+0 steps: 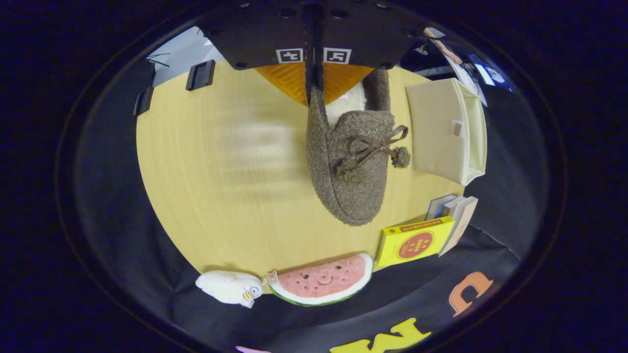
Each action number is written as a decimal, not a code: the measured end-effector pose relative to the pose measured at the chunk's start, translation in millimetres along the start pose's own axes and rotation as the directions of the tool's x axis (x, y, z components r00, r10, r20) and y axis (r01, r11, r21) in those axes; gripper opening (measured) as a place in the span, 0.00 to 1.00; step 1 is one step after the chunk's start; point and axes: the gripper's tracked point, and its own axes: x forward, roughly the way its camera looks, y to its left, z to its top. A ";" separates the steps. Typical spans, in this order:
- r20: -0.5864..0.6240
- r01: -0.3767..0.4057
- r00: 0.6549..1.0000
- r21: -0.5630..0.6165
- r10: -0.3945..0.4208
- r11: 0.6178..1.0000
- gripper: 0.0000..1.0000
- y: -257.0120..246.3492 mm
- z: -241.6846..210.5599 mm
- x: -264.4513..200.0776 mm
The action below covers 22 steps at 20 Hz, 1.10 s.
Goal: Open the storage box then place both shoes into the box .Put the left shoe in first, then the right shoe, with the right side of both shoes facing outward in a uniform manner.
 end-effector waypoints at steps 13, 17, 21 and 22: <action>0.025 -0.132 0.989 -0.253 0.143 0.958 0.00 217.2 -26.0 -38.3; 0.018 -0.175 0.983 -0.222 0.183 0.959 0.00 273.4 -31.9 -8.7; 0.051 -0.190 0.979 -0.119 0.198 0.974 0.00 307.1 -40.5 27.2; 0.073 -0.166 0.982 -0.113 0.175 0.980 0.01 309.2 -40.6 35.6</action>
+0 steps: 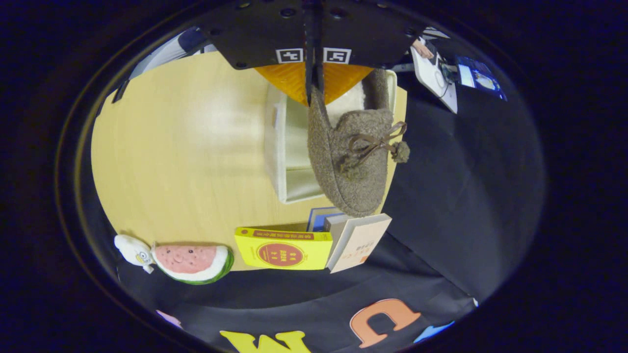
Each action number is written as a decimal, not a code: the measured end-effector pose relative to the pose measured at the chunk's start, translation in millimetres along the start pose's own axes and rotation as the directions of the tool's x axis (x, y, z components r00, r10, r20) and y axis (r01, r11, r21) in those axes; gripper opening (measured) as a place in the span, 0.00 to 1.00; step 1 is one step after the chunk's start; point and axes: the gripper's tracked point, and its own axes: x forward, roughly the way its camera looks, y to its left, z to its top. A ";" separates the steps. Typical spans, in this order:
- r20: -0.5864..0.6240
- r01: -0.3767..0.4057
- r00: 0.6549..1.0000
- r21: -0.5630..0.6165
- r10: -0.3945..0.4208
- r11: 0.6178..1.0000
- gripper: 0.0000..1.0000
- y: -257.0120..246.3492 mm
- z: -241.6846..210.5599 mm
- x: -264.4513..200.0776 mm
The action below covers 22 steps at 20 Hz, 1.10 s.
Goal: Open the storage box then place both shoes into the box .Put the left shoe in first, then the right shoe, with the right side of both shoes facing outward in a uniform manner.
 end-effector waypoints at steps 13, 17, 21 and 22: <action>0.367 0.283 0.896 -0.031 -0.252 0.959 0.01 -12.7 -16.8 27.4; 0.396 0.248 0.889 0.010 -0.232 0.969 0.12 -12.2 -17.2 24.7; 0.432 0.230 0.877 0.005 -0.210 0.973 0.15 -14.4 -16.5 13.7; 0.446 0.204 0.876 -0.003 -0.181 0.979 0.15 -12.5 -16.2 8.6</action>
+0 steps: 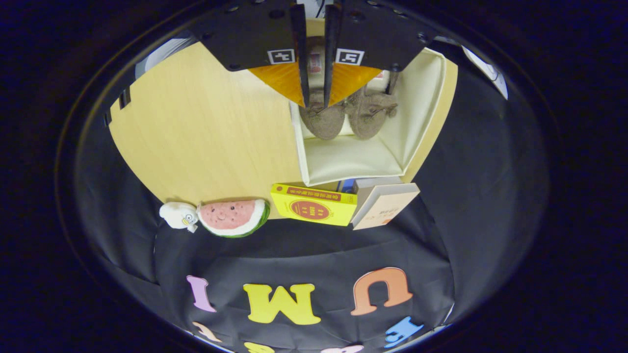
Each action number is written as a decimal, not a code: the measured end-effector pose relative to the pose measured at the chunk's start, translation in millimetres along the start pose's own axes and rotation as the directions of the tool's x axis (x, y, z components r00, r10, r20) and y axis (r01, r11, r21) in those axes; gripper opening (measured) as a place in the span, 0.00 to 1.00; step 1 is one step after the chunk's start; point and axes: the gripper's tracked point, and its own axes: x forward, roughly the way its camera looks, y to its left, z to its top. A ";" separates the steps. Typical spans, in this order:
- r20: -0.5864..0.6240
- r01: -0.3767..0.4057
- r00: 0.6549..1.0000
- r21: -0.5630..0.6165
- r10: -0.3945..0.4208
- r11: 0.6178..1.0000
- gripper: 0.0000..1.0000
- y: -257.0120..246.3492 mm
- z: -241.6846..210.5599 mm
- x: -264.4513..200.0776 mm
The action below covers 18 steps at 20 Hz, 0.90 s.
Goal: Open the storage box then place both shoes into the box .Put the left shoe in first, then the right shoe, with the right side of both shoes facing outward in a uniform manner.
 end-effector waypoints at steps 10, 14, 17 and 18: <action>0.295 0.095 0.952 -0.024 -0.084 0.995 0.98 -69.4 53.2 -57.8; 0.442 0.164 0.884 0.007 -0.150 0.986 0.98 -112.9 79.2 -82.2; 0.579 0.193 0.796 0.034 -0.176 0.981 0.98 -145.3 102.1 -107.2; 0.607 0.198 0.774 0.043 -0.183 0.979 0.98 -154.8 104.2 -114.8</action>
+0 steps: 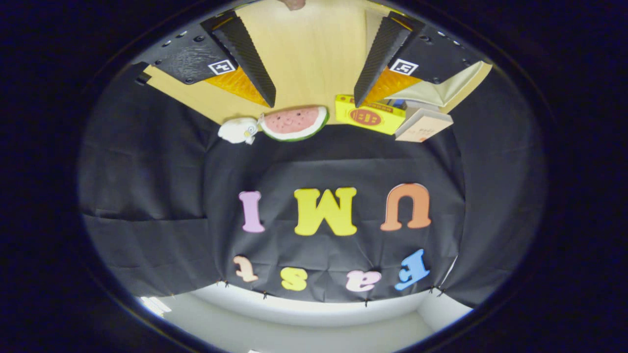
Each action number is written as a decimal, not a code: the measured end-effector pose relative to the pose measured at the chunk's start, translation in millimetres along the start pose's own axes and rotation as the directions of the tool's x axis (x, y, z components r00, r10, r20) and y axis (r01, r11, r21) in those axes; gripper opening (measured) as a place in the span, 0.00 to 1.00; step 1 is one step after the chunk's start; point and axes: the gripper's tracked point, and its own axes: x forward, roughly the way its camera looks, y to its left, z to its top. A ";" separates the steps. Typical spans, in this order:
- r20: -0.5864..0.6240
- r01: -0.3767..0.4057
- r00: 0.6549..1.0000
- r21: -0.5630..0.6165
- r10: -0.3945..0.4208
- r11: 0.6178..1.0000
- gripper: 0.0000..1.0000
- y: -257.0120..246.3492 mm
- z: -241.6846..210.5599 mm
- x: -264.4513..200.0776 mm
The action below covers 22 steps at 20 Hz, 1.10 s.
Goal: Open the storage box then place both shoes into the box .Put the left shoe in first, then the right shoe, with the right side of both shoes facing outward in a uniform manner.
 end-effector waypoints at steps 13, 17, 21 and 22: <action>0.125 -0.087 0.988 -0.049 0.093 0.995 0.96 -48.9 2.2 -43.1; 0.127 -0.103 0.986 -0.027 0.106 0.994 0.96 -49.2 -0.4 -45.0; 0.115 -0.111 0.987 -0.007 0.111 0.994 0.96 -47.2 -3.7 -44.7; 0.104 -0.118 0.988 -0.004 0.118 0.993 0.96 -45.9 -6.0 -43.8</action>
